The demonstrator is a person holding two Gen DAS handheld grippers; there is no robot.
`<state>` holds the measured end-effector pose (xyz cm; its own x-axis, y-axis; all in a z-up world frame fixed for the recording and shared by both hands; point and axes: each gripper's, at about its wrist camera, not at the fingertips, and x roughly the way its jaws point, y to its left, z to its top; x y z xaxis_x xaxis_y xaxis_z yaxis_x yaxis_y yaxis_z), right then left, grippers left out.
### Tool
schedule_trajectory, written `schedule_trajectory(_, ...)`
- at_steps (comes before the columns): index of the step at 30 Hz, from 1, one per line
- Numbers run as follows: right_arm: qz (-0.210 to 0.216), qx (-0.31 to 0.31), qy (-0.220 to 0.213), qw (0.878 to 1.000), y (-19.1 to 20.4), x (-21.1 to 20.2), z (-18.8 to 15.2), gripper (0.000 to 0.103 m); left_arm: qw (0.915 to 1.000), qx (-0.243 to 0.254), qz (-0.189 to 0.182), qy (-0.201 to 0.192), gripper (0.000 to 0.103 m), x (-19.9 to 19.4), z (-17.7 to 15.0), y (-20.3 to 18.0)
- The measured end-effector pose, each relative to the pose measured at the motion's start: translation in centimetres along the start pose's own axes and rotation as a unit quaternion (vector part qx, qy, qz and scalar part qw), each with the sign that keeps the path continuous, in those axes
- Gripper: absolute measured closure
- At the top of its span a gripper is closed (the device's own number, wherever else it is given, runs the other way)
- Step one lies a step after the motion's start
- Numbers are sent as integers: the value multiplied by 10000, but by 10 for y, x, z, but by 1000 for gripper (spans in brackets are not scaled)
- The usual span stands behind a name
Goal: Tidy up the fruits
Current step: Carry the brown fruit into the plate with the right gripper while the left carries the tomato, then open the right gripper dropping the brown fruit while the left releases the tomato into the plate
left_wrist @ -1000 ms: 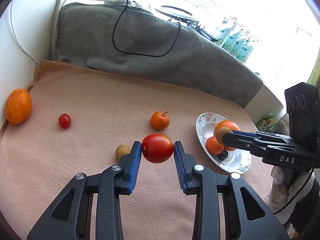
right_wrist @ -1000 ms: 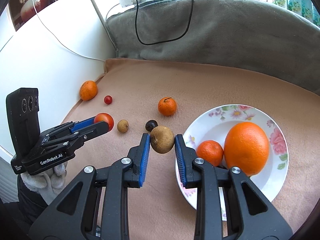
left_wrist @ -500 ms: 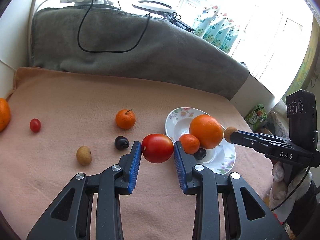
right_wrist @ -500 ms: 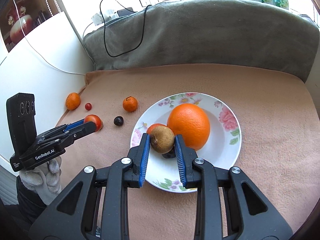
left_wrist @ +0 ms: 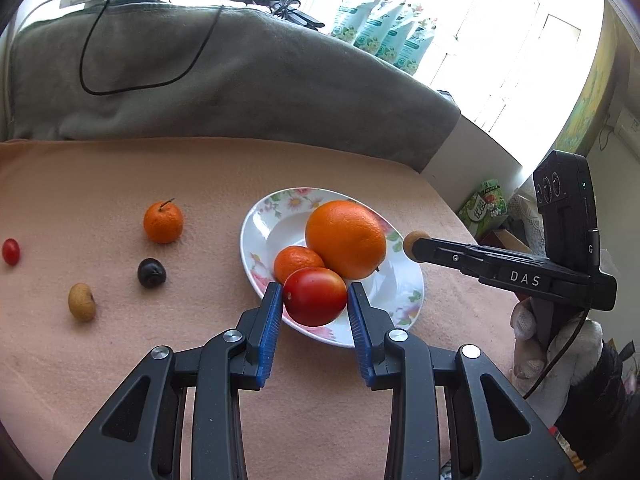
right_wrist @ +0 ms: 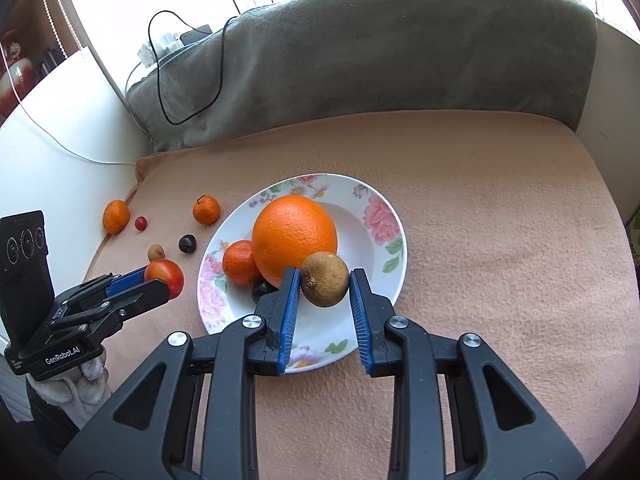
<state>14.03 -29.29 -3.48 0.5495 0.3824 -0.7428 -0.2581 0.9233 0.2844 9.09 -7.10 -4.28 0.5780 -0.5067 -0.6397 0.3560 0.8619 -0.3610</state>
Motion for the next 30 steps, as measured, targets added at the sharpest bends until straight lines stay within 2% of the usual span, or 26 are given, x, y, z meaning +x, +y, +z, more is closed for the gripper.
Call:
schedule_trajectory(9, -34, 68, 69, 9999, -8, 5, -3, 76, 9996, 163, -157, 169, 71, 14, 1, -19)
schedule_trajectory(25, 6, 165, 151, 9997, -13, 10, -4, 76, 9991, 286, -154, 261, 71, 25, 2, -29)
schedule_trajectory(26, 6, 165, 145, 9998, -13, 10, -4, 76, 9992, 285, -151, 256, 67, 25, 1, -29)
schedule_trajectory(28, -1, 159, 141, 9998, -13, 10, -3, 70, 9992, 289, -152, 229, 59, 25, 1, -31)
schedule_trajectory(30, -45, 165, 101, 9998, -13, 8, -3, 38, 9992, 299, -156, 210, 59, 23, 2, -31)
